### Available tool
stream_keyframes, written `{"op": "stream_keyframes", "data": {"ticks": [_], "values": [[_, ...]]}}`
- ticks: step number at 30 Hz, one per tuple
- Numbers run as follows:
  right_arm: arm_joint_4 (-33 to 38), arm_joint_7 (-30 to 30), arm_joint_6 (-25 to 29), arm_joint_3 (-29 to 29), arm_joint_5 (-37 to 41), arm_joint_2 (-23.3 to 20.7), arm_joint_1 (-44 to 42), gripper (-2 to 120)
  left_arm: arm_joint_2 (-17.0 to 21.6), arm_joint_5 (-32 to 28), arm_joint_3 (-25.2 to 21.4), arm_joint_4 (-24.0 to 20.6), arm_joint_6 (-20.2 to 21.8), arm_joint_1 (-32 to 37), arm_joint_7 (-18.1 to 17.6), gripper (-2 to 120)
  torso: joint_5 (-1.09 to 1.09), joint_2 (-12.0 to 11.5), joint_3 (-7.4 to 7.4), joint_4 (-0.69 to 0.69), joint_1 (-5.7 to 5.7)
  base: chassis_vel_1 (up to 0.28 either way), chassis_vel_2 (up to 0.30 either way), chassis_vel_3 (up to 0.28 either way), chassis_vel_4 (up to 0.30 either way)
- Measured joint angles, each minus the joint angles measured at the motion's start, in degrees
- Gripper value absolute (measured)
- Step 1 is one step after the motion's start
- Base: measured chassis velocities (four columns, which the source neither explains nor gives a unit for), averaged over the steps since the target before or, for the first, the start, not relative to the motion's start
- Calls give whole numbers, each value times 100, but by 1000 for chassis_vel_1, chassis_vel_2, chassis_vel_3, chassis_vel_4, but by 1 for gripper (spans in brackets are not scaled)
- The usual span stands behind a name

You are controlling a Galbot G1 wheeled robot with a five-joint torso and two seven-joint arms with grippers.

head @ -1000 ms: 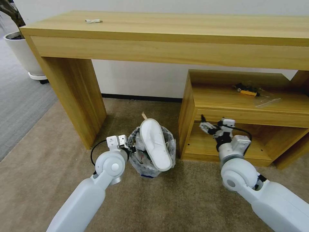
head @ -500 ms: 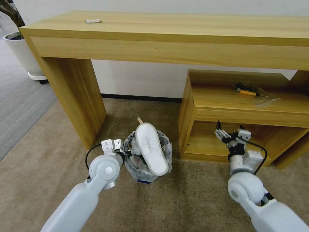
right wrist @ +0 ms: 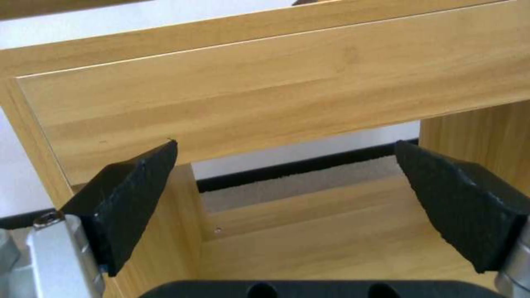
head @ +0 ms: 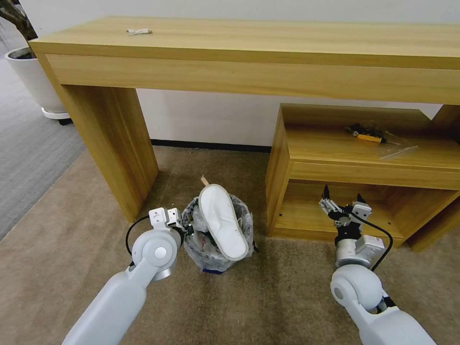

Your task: Pick up the trash bin and place the garbage on the floor into it.

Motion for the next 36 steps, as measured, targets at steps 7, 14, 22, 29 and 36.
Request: {"op": "stream_keyframes", "data": {"ticks": [7, 14, 22, 29, 36], "values": [[-57, -20, 33, -25, -45, 183, 12, 100, -82, -73, -32, 126, -2, 1, -63, 0, 0, 0, 0, 0, 0, 0, 0, 0, 0], [-160, -73, 79, -71, -165, 466, 31, 100, -222, -77, -34, 213, -12, -10, -88, 0, 1, 0, 0, 0, 0, 0, 0, 0, 0], [-241, -84, 92, -77, -188, 818, 32, 100, -417, 9, -9, 378, -15, -16, -83, 0, 0, 0, 0, 0, 0, 0, 0, 0, 0], [-280, -98, 114, -93, -218, 923, 11, 100, -543, 60, 43, 526, -15, -19, -80, 0, 1, 0, 1, -1, 0, 0, 0, 0, 0], [-315, -100, 140, -95, -239, 957, 13, 100, -602, 86, 27, 723, -41, -63, -62, 0, 4, 1, -2, 2, -2, 0, 0, 0, 0]]}}
